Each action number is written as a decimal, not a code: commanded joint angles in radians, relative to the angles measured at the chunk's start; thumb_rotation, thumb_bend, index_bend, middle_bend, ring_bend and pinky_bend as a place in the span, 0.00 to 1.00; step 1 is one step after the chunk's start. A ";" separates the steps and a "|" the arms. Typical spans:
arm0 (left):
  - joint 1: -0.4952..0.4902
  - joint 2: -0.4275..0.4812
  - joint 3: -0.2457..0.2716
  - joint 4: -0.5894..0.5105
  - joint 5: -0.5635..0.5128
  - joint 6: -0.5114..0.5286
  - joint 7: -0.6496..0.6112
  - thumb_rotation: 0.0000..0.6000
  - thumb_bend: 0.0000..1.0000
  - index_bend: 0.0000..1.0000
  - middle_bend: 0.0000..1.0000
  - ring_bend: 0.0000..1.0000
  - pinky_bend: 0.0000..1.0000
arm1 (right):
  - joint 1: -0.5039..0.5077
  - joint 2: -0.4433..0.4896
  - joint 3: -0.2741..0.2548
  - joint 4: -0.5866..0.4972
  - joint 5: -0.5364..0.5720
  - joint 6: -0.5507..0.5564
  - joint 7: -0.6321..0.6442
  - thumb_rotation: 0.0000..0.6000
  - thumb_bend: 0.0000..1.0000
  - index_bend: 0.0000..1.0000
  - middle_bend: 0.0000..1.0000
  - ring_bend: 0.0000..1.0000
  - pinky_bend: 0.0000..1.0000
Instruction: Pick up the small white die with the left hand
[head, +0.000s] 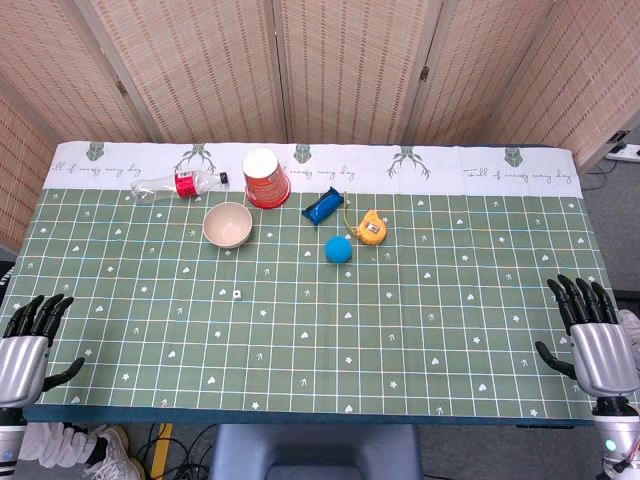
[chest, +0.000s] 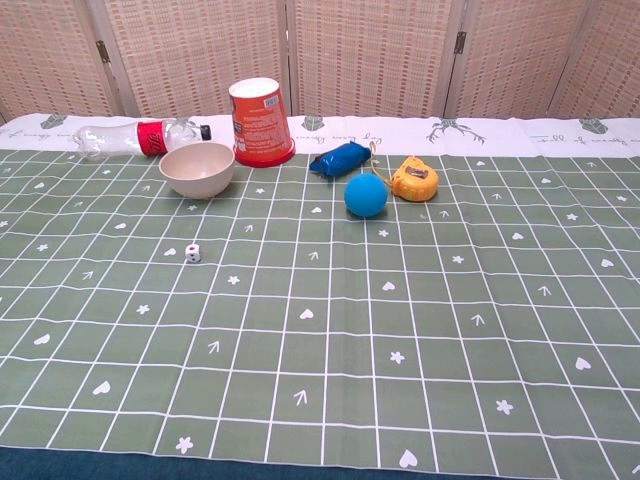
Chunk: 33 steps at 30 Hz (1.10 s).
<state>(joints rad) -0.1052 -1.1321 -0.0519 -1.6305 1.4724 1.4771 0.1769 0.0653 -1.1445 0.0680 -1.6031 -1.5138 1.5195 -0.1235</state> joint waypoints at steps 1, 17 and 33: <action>-0.002 0.001 0.001 -0.003 0.001 -0.002 0.003 1.00 0.22 0.14 0.12 0.07 0.15 | -0.001 0.000 0.000 0.002 0.002 -0.001 0.003 1.00 0.16 0.00 0.07 0.01 0.04; -0.038 0.025 -0.020 -0.027 0.046 -0.005 -0.028 1.00 0.22 0.18 0.14 0.09 0.15 | -0.007 0.005 0.001 0.014 -0.011 0.015 0.024 1.00 0.16 0.00 0.07 0.02 0.04; -0.323 0.011 -0.105 0.015 0.180 -0.227 -0.114 1.00 0.25 0.30 0.58 0.55 0.72 | 0.008 0.022 0.007 -0.020 -0.028 0.009 -0.008 1.00 0.16 0.00 0.08 0.03 0.05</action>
<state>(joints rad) -0.3867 -1.1080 -0.1443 -1.6274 1.6327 1.2918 0.0730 0.0730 -1.1232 0.0744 -1.6228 -1.5418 1.5288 -0.1315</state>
